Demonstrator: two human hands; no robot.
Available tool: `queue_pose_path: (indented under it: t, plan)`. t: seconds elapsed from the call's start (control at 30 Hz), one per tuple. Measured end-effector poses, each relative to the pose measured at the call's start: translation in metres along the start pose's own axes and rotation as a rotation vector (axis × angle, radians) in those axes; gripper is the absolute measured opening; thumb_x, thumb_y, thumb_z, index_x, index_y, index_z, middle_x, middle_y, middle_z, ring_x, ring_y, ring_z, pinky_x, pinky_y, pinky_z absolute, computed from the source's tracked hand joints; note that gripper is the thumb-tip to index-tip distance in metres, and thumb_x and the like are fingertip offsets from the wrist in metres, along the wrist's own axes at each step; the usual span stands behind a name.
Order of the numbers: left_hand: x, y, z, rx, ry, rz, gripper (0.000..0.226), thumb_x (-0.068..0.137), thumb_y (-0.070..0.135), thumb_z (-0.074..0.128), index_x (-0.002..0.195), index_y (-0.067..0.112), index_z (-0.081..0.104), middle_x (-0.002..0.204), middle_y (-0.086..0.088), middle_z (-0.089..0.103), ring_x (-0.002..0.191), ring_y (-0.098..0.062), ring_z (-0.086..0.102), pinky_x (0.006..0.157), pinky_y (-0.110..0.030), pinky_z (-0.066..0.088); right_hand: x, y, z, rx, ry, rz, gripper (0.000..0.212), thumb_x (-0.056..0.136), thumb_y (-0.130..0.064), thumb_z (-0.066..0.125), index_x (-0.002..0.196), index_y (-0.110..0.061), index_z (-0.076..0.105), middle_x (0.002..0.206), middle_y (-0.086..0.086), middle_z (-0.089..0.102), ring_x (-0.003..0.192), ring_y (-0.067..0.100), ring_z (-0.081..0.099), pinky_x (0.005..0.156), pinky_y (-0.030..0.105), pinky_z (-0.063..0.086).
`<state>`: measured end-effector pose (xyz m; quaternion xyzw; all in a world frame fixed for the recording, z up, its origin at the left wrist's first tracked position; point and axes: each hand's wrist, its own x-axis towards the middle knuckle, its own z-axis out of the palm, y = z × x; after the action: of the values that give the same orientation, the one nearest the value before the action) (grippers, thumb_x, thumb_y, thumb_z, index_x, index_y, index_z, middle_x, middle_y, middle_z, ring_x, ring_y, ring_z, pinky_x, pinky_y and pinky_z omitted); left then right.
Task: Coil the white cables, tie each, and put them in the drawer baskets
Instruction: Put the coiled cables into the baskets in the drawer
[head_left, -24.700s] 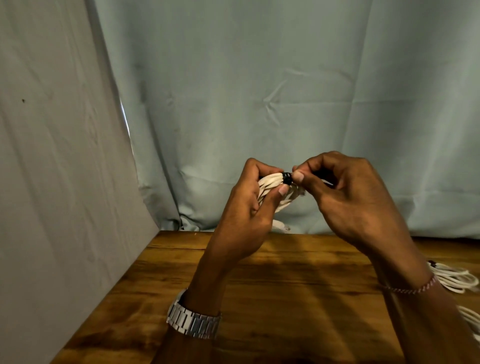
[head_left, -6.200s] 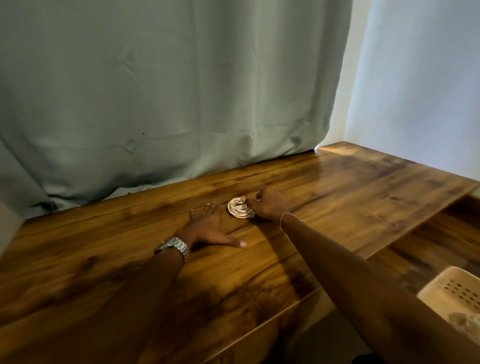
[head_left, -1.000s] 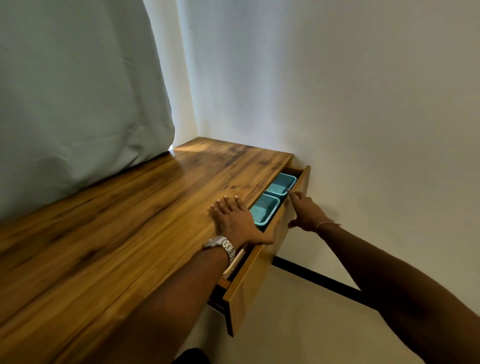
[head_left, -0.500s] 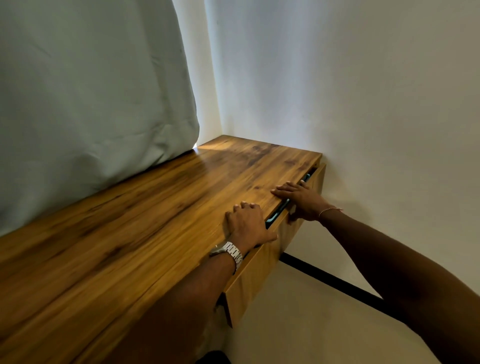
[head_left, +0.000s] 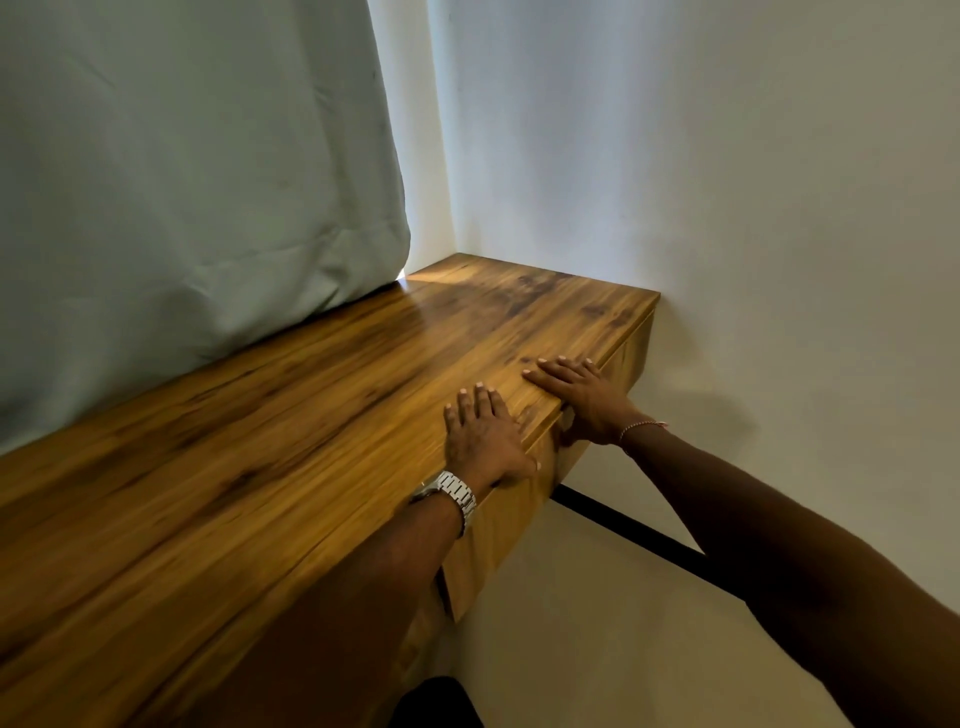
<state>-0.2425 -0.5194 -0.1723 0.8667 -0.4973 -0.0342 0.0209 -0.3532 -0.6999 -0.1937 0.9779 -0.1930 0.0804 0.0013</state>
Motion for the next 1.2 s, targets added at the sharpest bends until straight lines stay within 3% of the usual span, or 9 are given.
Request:
queue_pose_path:
  t: [0.57, 0.87, 1.07, 1.2]
  plan:
    - [-0.004, 0.007, 0.000, 0.001, 0.042, 0.029, 0.106, 0.091, 0.048, 0.064, 0.156, -0.004, -0.001, 0.164, -0.027, -0.002, 0.151, -0.047, -0.002, 0.124, -0.053, 0.005, 0.000, 0.004, 0.011, -0.019, 0.082, -0.022, 0.117, 0.072, -0.059, 0.081, 0.161, -0.033, 0.009, 0.169, 0.004, 0.014, 0.155, 0.033, 0.010, 0.123, 0.055, 0.006]
    - [0.000, 0.011, 0.006, -0.043, 0.126, 0.020, 0.082, 0.101, 0.044, 0.049, 0.155, -0.005, 0.011, 0.163, -0.028, 0.011, 0.151, -0.046, 0.009, 0.124, -0.051, 0.011, -0.006, 0.004, 0.016, -0.042, 0.145, -0.022, 0.110, 0.076, -0.059, 0.078, 0.161, -0.027, 0.016, 0.166, 0.008, 0.023, 0.153, 0.034, 0.019, 0.123, 0.052, 0.011]
    - [-0.005, 0.008, 0.005, -0.046, 0.151, 0.051, 0.084, 0.099, 0.043, 0.054, 0.155, -0.005, 0.013, 0.162, -0.029, 0.013, 0.151, -0.045, 0.011, 0.124, -0.051, 0.013, -0.008, -0.001, 0.014, 0.031, 0.163, 0.021, 0.111, 0.070, -0.050, 0.086, 0.159, -0.026, 0.024, 0.164, 0.007, 0.030, 0.152, 0.033, 0.023, 0.123, 0.053, 0.014]
    - [-0.009, 0.007, 0.003, -0.046, 0.144, 0.057, 0.093, 0.092, 0.044, 0.063, 0.155, -0.003, 0.013, 0.163, -0.027, 0.013, 0.151, -0.044, 0.011, 0.124, -0.050, 0.014, -0.008, -0.006, 0.011, 0.023, 0.137, 0.047, 0.113, 0.072, -0.049, 0.086, 0.160, -0.029, 0.018, 0.166, 0.005, 0.023, 0.154, 0.031, 0.017, 0.124, 0.049, 0.010]
